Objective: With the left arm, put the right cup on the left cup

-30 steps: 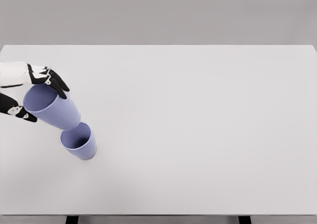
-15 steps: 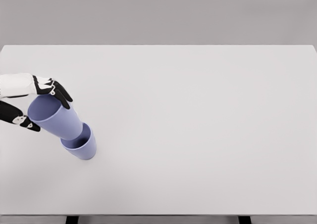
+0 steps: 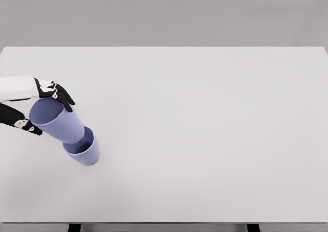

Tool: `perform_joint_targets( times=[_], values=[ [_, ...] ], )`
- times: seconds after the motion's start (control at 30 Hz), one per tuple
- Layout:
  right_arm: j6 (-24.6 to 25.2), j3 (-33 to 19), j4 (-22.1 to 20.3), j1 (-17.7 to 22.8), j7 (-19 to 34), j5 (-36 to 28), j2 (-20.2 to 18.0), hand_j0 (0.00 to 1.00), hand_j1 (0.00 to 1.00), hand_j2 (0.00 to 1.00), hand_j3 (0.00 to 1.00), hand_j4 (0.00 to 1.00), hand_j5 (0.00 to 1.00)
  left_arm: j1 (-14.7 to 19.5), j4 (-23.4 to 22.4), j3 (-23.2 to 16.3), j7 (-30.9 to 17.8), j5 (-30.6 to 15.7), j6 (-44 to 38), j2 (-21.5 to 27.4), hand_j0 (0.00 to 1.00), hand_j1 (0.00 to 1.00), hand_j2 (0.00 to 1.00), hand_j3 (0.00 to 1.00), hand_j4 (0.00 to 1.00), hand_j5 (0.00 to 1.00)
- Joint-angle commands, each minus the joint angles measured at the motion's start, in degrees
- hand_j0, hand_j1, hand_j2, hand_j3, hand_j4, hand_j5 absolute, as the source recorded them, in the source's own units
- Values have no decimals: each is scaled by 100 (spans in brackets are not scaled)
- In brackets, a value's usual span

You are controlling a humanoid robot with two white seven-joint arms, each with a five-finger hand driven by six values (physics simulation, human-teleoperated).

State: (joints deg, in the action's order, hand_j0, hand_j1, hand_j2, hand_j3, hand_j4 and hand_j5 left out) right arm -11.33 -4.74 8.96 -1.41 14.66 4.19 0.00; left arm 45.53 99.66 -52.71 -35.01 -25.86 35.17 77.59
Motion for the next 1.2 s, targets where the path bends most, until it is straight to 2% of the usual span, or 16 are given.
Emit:
perform_joint_targets(
  times=[0.0,0.5,0.53,0.57,0.6,0.93,1.07,1.13,1.17],
  values=[
    [-1,-1,-8,0,2,3,0,100,100,100,100,100,100,0,-8,16,1,11,-17,-60,59,59,59,59,59,59],
    [-1,-1,1,0,2,3,0,100,100,100,100,100,100,-158,-131,24,1,90,-17,-174,59,59,59,59,59,59],
    [-1,-1,1,9,2,3,0,100,100,100,100,100,100,-158,-131,24,11,90,-17,-166,67,67,67,67,67,67],
    [-1,-1,1,0,2,3,0,100,100,100,100,100,100,-158,-123,24,11,90,-17,-166,91,91,91,91,91,91],
    [-1,-1,-8,0,2,3,0,100,100,100,100,100,100,-158,-123,24,11,90,-17,-166,100,100,100,100,100,100],
    [-1,-1,1,0,2,3,0,100,100,100,100,100,100,-158,-131,51,11,81,-17,-113,100,100,100,100,100,100],
    [-1,-1,1,0,2,3,0,100,100,100,100,100,100,-167,-131,340,1,11,-17,-95,100,100,100,100,100,100],
    [-1,-1,1,0,2,3,0,100,100,100,100,100,100,-132,-131,964,1,20,-17,-183,100,100,100,100,100,100],
    [-1,-1,1,0,2,3,0,100,100,100,100,100,100,-88,-140,1052,1,72,-17,-402,100,100,100,100,100,100]
  ],
)
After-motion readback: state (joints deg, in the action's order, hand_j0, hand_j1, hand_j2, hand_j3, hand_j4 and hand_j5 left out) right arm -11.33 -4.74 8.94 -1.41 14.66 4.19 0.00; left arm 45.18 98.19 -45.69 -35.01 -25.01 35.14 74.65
